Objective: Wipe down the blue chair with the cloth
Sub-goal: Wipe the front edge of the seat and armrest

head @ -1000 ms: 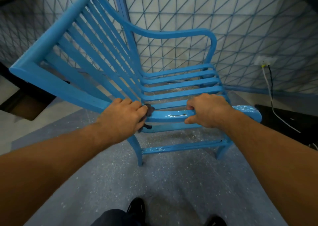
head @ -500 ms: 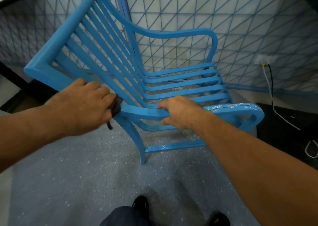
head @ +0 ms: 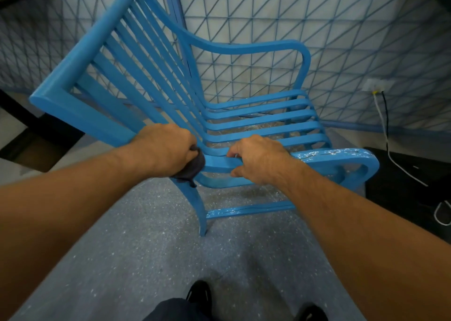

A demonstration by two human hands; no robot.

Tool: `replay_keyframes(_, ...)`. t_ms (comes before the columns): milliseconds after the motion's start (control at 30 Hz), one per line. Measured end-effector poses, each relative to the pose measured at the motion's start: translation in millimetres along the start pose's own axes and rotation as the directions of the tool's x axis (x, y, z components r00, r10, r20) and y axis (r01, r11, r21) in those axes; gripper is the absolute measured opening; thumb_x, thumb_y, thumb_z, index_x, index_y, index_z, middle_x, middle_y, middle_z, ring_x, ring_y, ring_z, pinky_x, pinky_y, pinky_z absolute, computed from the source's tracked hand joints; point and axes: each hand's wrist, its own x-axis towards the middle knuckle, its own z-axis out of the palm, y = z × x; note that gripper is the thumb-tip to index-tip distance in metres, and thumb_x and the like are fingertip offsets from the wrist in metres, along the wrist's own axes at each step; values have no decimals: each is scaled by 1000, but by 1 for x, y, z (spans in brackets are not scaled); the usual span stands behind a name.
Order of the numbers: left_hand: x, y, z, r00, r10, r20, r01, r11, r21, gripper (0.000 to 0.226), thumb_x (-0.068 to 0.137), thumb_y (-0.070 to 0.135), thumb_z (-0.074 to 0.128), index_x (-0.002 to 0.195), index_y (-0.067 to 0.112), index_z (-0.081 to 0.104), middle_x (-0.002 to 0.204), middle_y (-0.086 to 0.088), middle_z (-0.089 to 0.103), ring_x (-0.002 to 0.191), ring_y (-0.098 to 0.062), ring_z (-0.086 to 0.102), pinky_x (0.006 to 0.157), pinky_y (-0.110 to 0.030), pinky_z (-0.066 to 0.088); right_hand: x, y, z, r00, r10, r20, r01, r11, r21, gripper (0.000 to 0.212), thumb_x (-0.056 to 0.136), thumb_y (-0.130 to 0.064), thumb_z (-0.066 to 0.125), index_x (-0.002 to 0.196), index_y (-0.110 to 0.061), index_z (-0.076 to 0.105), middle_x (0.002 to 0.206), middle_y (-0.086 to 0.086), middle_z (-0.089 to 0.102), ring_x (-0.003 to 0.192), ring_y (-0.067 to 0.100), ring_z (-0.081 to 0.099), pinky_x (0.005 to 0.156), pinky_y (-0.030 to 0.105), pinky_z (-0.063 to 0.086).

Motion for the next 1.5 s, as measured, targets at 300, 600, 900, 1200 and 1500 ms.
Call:
replay_keyframes(300, -6, 32, 43, 930, 236, -281, -169, 956, 241, 38, 101, 44, 23, 107, 20, 50, 103, -4, 59, 88, -25, 56, 74, -40, 45, -3, -1, 2, 999, 33, -28, -35, 998, -49, 42, 84, -48, 68, 122, -32, 59, 111, -4, 62, 99, 18, 56, 81, 35, 47)
replay_keyframes(600, -1, 13, 35, 945, 139, -297, -41, 949, 314, 49, 99, 50, 16, 97, 19, 53, 93, -5, 61, 79, -26, 57, 69, -40, 46, -3, 10, 4, 997, -15, -75, 5, 992, -129, 54, 80, -59, 66, 125, -30, 56, 119, -4, 57, 109, 20, 53, 86, 39, 46)
replay_keyframes(900, 22, 62, 52, 917, 284, -281, -298, 955, -7, 38, 99, 49, 26, 119, 24, 46, 114, 3, 57, 97, -20, 55, 81, -37, 44, -33, 91, -23, 989, 141, 52, -132, 980, -149, 38, 78, -44, 74, 111, -34, 60, 107, -9, 62, 97, 16, 56, 89, 40, 50)
replay_keyframes(1200, 30, 63, 50, 937, 188, -293, -221, 972, -81, 38, 100, 52, 23, 103, 23, 49, 102, 3, 60, 84, -18, 53, 69, -35, 41, -30, 106, -21, 994, 108, 10, -106, 985, -138, 32, 78, -47, 74, 105, -34, 63, 99, -11, 62, 92, 14, 56, 78, 31, 46)
replay_keyframes(1500, 53, 102, 40, 976, 157, -153, -200, 926, -321, 33, 101, 50, 27, 97, 25, 49, 99, 3, 60, 83, -17, 51, 73, -36, 42, -29, 105, -17, 990, 141, -16, -142, 983, -117, 34, 76, -49, 75, 104, -35, 63, 96, -12, 61, 91, 13, 56, 79, 34, 49)
